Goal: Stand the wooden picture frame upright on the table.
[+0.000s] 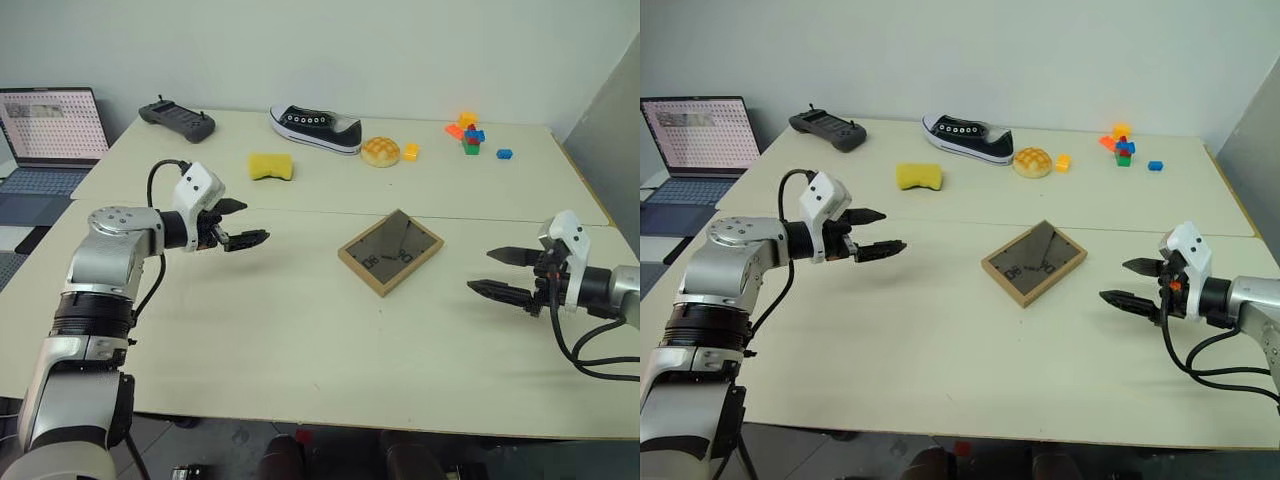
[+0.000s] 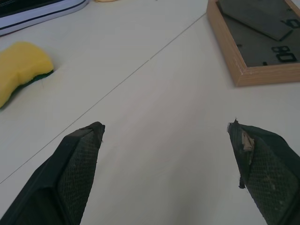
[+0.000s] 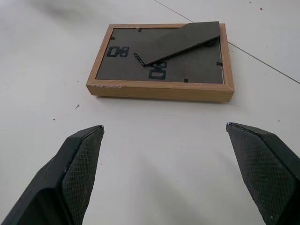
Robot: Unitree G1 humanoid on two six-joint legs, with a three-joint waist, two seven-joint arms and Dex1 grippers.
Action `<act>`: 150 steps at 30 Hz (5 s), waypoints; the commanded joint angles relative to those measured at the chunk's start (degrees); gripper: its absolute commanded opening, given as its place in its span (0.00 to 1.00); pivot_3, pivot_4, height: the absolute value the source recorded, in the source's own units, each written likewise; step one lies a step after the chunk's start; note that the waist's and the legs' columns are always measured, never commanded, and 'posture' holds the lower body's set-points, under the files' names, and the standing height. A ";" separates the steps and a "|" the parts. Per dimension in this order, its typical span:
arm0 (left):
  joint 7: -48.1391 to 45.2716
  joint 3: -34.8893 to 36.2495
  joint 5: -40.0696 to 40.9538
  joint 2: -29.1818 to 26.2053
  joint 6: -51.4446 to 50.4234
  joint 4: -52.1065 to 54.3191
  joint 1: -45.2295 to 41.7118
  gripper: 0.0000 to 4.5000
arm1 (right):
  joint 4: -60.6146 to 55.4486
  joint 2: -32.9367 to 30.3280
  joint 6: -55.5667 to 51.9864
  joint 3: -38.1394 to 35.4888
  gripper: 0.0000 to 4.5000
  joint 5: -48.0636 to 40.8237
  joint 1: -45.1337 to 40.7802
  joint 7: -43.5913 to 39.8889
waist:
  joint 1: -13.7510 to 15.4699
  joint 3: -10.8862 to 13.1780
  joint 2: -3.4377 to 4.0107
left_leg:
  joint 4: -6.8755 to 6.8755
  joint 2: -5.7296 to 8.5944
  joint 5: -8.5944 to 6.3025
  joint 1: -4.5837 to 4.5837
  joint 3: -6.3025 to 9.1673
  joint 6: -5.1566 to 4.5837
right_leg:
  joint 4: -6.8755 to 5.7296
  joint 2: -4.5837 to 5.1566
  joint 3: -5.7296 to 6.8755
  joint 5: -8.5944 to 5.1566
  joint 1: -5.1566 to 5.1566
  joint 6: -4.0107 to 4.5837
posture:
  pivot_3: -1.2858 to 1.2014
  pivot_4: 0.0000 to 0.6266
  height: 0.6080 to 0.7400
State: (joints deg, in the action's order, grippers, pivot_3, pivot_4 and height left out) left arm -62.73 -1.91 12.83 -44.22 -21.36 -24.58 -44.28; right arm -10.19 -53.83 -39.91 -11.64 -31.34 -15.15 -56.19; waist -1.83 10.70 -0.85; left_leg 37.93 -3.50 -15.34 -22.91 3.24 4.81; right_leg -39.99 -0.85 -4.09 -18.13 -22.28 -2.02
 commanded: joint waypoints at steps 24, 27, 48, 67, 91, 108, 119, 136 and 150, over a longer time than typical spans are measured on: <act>6.31 -2.31 -6.50 21.07 9.34 -29.98 -18.38 0.26 | -5.89 18.06 -3.03 6.36 0.04 11.72 -2.31 29.47 | -0.16 -0.01 -0.02 | 0.02 0.03 0.00 -0.05 0.00 0.00 | -0.04 -0.01 -0.01 0.00 -0.05 0.00 | 0.52 0.24 1.00; 7.58 -3.42 -8.74 24.65 12.54 -34.94 -20.82 0.14 | -4.06 22.39 -4.08 7.85 0.00 14.02 -5.22 33.97 | -0.15 -0.01 -0.01 | 0.02 0.04 0.01 -0.03 0.01 0.01 | -0.10 -0.01 -0.01 0.00 -0.05 0.00 | 0.52 0.24 1.00; 0.47 -9.67 -16.84 26.66 9.24 -22.18 -11.18 0.00 | 5.18 36.96 -2.32 17.82 0.00 21.05 -13.54 35.54 | -1.14 -0.02 0.01 | -0.02 0.02 0.04 -0.02 0.01 0.06 | -0.14 -0.01 -0.01 0.00 -0.08 0.00 | 0.52 0.24 1.00; -4.42 -7.53 -8.52 2.96 -20.30 33.02 17.91 0.00 | -9.76 26.73 -11.24 24.19 0.00 19.12 -7.30 23.69 | -1.33 -0.04 0.03 | 0.00 -0.04 0.01 0.06 0.07 0.01 | -0.25 -0.03 0.00 -0.02 -0.05 0.02 | 0.52 0.24 1.00; 15.34 14.50 28.62 12.88 -71.14 21.69 14.67 0.94 | -1.97 26.65 7.82 28.44 0.00 24.33 -5.75 17.87 | -1.38 -0.02 -0.01 | 0.01 -0.06 0.02 0.09 0.11 0.03 | -0.26 -0.01 0.02 -0.03 -0.02 0.02 | 0.52 0.24 1.00; 22.61 16.22 31.12 21.79 -70.88 26.02 19.16 0.92 | -2.26 31.26 2.93 29.01 0.00 24.93 -6.37 19.85 | 0.19 -0.24 0.11 | 0.03 0.09 0.07 0.13 0.09 0.12 | -0.07 0.17 0.04 -0.02 0.15 0.01 | 0.52 0.24 1.00; 21.93 17.66 37.91 17.58 -71.14 27.26 16.65 0.44 | 0.56 29.39 3.86 24.97 0.00 24.79 -8.58 20.04 | -0.05 -0.22 0.09 | 0.01 0.03 0.04 0.12 0.09 0.07 | -0.11 0.09 0.04 -0.02 0.08 0.01 | 0.52 0.24 1.00; 17.27 14.27 40.94 14.66 -62.17 27.07 5.76 0.29 | -2.00 31.49 -22.53 6.03 0.63 -6.85 -29.29 13.26 | -0.15 -0.10 0.08 | -0.07 0.00 0.07 -0.01 0.08 0.12 | -0.03 0.08 0.05 -0.02 -0.05 0.03 | 0.52 0.24 1.00; 15.96 11.25 39.06 13.52 -56.87 25.00 5.85 0.29 | -7.18 38.15 -23.88 10.23 0.99 -12.39 -30.18 16.55 | -0.17 -0.09 0.08 | -0.07 0.00 0.03 -0.05 0.08 0.05 | -0.03 0.07 0.06 -0.02 -0.10 0.03 | 0.52 0.24 1.00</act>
State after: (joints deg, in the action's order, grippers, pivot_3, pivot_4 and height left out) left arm -45.65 9.11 50.94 -30.77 -79.91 -0.18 -37.59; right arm -12.41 -16.13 -62.37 -1.18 -38.96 -45.62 -38.31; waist -2.00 10.61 -0.77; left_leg 37.86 -3.51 -15.31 -22.96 3.32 4.86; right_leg -40.03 -0.78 -4.03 -18.15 -22.37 -2.00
